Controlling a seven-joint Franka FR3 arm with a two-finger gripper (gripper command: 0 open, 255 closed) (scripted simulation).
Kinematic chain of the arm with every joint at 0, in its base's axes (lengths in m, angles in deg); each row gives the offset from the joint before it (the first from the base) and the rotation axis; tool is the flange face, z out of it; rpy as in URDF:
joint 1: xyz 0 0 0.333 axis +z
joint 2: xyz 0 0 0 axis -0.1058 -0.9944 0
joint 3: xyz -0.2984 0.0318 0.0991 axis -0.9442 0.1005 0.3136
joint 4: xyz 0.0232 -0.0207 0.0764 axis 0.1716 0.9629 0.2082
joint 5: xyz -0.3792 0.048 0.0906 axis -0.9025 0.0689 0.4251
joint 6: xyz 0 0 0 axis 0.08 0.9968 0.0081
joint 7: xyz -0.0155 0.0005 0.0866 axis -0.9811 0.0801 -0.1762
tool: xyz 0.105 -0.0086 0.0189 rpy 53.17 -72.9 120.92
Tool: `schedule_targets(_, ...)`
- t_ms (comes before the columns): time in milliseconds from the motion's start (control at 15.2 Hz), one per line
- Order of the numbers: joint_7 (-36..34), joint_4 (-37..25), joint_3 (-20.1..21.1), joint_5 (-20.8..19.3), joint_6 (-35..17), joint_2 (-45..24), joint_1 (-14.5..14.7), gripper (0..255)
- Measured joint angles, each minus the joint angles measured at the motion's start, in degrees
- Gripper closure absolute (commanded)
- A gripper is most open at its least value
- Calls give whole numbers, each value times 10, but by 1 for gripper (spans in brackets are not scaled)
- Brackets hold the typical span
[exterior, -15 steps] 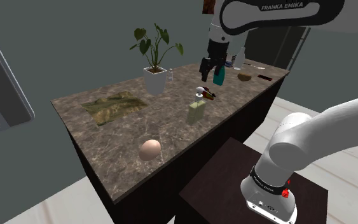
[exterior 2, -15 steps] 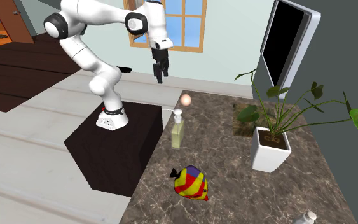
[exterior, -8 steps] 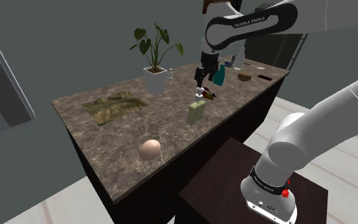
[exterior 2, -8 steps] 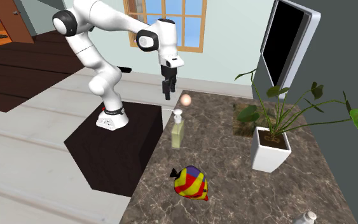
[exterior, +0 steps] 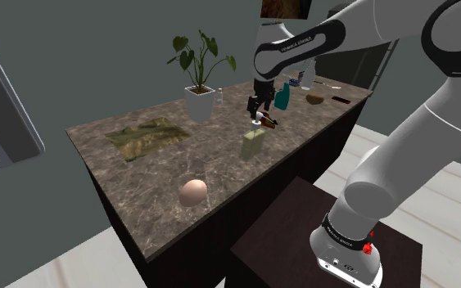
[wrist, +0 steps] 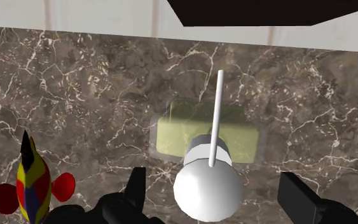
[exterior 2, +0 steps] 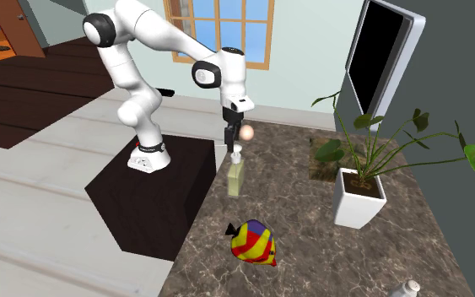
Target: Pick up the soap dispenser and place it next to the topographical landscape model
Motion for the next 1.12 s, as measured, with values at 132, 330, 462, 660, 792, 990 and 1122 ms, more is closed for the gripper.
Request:
schedule_targets(132, 1, 7, -3, -1, -16, -9, -1, 0)
schedule_targets(330, 2, 20, -6, -1, -42, -21, -3, 0)
schedule_targets(462, 2, 23, -6, -2, -46, -22, -3, 0)
schedule_targets(660, 2, 24, -6, -2, -47, -23, -3, 0)
schedule_targets(792, 2, 24, -6, -2, -47, -23, -3, 255)
schedule_targets(990, 2, 24, -6, -2, -47, -23, -3, 255)
schedule_targets(1122, 2, 24, -6, -2, -47, -23, -3, 255)
